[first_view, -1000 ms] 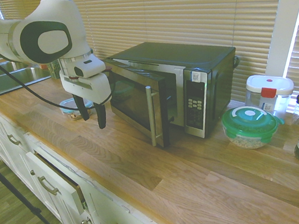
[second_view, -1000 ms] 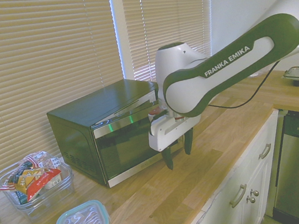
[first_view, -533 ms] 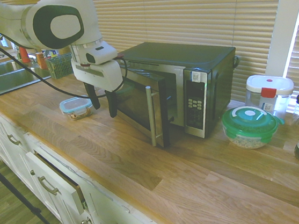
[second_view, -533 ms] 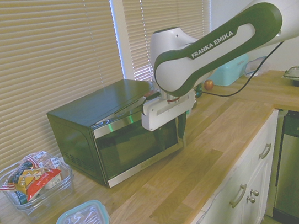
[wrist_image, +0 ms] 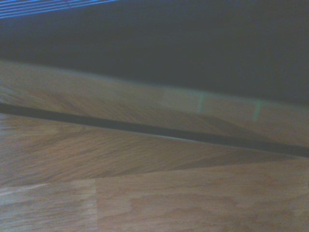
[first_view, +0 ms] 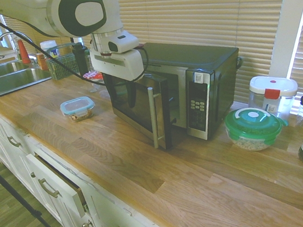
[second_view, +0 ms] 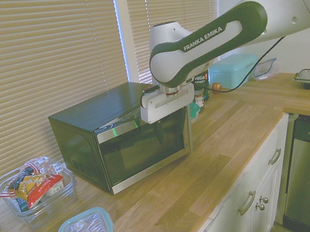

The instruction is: Close the microwave

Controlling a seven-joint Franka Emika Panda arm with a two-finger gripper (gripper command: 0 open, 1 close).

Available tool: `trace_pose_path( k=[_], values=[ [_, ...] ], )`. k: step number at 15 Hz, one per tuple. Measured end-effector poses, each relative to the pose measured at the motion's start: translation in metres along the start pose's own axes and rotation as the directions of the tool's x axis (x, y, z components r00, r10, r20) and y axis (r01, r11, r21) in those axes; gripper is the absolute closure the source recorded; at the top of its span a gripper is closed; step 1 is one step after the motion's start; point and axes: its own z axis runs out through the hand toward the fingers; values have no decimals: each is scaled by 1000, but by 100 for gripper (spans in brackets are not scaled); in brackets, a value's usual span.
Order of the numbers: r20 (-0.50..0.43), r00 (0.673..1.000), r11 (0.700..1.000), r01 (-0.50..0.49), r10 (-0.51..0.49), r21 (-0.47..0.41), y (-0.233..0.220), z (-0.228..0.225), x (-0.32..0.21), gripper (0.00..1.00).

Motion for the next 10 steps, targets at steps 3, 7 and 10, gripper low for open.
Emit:
trace_pose_path(
  k=[3,7,10],
  values=[
    [2,1000,1000,-7,7,-3,-16,0,21,0],
    [24,1000,1000,-12,12,-11,-28,4,47,0],
    [27,999,1000,-25,25,-5,-37,6,68,0]
  ],
)
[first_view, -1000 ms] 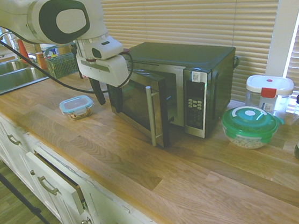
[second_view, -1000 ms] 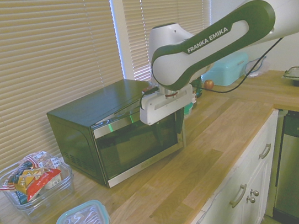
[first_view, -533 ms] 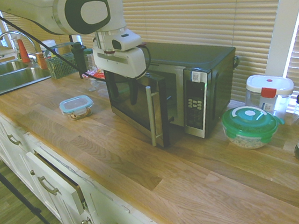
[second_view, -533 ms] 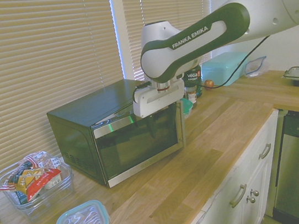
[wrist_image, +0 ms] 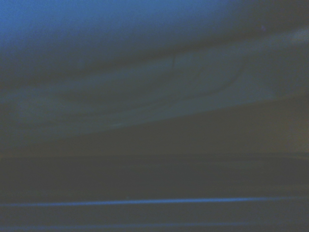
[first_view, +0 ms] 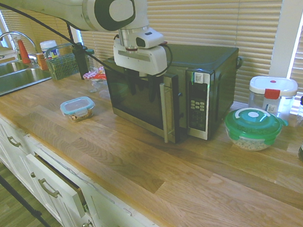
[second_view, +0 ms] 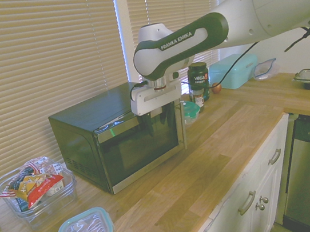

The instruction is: Close the microwave

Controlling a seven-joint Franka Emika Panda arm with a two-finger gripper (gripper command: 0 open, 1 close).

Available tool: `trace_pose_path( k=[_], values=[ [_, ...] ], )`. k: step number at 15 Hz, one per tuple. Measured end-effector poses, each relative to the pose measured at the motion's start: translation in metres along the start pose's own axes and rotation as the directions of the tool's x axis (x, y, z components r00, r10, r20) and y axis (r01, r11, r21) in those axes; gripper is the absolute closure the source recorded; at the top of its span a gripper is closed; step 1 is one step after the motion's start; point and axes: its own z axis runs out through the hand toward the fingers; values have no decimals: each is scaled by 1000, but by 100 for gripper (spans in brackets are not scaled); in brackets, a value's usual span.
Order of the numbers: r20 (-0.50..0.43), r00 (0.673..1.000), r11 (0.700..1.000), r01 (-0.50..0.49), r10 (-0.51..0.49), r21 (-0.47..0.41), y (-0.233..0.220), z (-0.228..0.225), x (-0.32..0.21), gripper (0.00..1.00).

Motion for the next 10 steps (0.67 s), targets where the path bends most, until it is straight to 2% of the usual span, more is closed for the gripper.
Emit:
trace_pose_path(
  k=[10],
  values=[
    [24,999,999,47,-47,-21,-20,-11,13,0]
  ],
)
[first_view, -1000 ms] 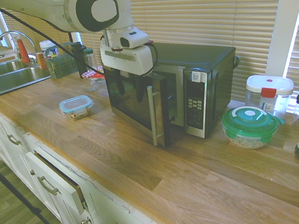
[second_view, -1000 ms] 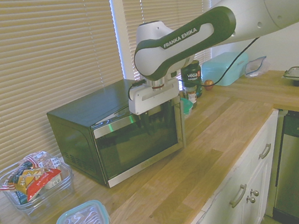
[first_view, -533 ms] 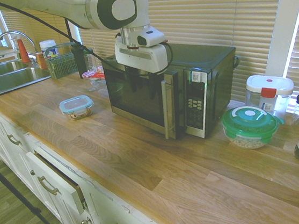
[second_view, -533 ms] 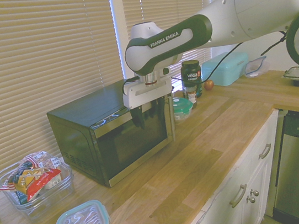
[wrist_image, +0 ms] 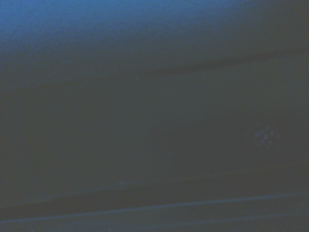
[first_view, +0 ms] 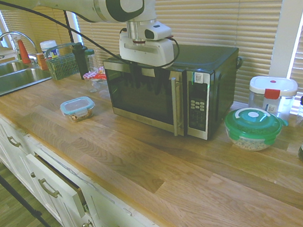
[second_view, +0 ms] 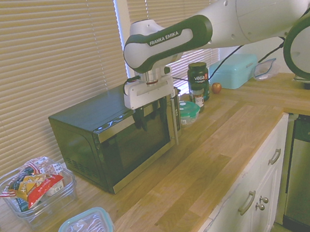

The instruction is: Close the microwave

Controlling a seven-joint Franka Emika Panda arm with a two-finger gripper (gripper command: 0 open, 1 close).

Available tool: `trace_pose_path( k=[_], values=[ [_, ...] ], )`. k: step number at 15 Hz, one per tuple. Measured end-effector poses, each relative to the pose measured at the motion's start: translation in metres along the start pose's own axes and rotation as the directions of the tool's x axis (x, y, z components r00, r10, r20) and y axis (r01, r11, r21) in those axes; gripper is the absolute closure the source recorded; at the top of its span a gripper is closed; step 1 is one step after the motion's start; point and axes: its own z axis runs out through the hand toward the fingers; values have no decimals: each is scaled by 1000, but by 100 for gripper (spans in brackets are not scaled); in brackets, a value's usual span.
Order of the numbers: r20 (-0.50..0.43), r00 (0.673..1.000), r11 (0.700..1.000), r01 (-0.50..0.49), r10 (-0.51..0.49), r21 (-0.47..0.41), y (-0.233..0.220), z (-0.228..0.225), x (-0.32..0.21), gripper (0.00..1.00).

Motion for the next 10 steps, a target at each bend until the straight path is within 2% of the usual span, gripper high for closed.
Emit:
trace_pose_path(
  k=[10],
  values=[
    [15,1000,999,-2,3,-51,-13,-21,9,0]
  ],
)
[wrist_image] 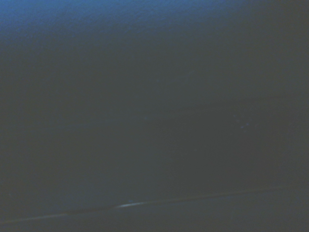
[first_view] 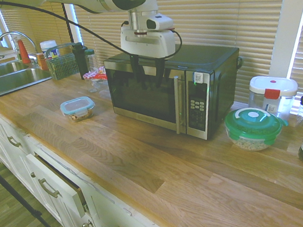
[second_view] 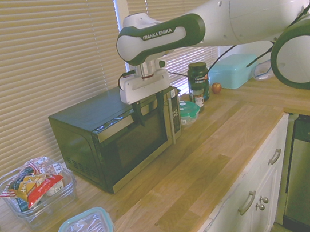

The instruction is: Close the microwave

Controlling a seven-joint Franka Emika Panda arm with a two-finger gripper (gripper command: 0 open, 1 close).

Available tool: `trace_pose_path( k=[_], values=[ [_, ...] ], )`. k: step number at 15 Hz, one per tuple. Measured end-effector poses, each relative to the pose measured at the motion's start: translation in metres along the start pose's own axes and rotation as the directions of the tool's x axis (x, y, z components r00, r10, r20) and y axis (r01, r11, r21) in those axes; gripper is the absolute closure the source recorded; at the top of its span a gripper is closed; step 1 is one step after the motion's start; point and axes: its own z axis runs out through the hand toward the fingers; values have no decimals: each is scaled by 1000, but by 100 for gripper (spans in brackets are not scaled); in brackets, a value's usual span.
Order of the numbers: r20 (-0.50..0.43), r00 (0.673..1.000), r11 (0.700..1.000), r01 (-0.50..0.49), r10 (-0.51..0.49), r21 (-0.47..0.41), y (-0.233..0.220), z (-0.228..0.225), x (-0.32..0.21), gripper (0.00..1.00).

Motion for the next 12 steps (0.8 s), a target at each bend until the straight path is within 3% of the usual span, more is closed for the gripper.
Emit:
trace_pose_path(
  k=[5,12],
  values=[
    [-38,999,1000,-7,8,25,8,-1,-4,0],
    [-59,998,999,7,-5,32,59,4,-51,0]
  ],
)
